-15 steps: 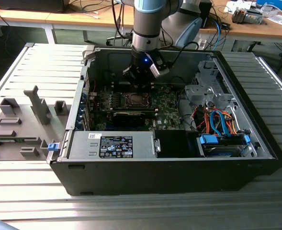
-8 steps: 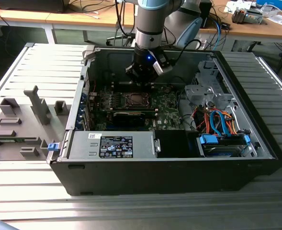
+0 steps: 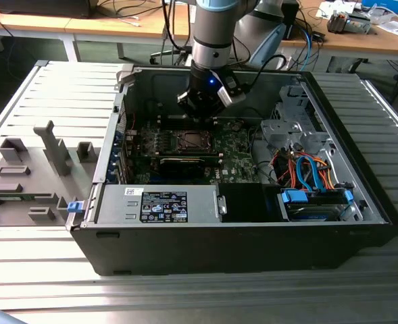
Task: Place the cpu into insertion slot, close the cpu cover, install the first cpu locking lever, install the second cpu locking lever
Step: 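Install the first cpu locking lever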
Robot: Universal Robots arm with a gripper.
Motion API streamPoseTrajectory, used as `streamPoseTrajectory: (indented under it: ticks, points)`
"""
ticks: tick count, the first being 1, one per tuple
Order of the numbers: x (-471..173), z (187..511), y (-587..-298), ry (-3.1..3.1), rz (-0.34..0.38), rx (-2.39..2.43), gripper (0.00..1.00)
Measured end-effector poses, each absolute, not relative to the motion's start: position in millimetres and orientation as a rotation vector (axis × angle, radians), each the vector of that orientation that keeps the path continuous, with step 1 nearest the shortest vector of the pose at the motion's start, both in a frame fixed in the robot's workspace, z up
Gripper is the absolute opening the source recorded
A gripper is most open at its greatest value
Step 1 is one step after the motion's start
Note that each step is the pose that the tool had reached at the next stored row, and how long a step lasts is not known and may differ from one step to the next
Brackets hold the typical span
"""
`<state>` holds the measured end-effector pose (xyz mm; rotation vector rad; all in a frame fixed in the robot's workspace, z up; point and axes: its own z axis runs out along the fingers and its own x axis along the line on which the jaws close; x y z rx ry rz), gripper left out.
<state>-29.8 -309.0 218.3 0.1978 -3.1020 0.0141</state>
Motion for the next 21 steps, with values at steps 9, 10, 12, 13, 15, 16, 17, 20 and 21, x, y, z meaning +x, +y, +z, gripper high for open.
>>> streamPoseTrajectory:
  ticks: [9, 10, 12, 13, 15, 16, 17, 20, 21]
  points:
    - [-27.5, 217.2, -340.6, -3.096, 0.034, 0.195, 0.11]
    - [-27.6, 217.3, -341.3, -3.095, 0.055, 0.194, 0.11]
    - [-27.5, 217.3, -342.4, -3.092, 0.101, 0.193, 0.11]
    - [-27.5, 217.5, -342.5, -3.092, 0.105, 0.193, 0.11]
    - [-27.6, 232.0, -342.5, -3.092, 0.099, 0.193, 0.11]
    - [-27.5, 239.4, -342.5, -3.093, 0.095, 0.193, 0.11]
    - [-27.5, 245.0, -342.4, -3.093, 0.092, 0.193, 0.11]
    - [-27.5, 249.0, -342.5, -3.093, 0.084, 0.193, 0.11]
    - [-27.5, 249.0, -342.4, -3.093, 0.084, 0.193, 0.11]
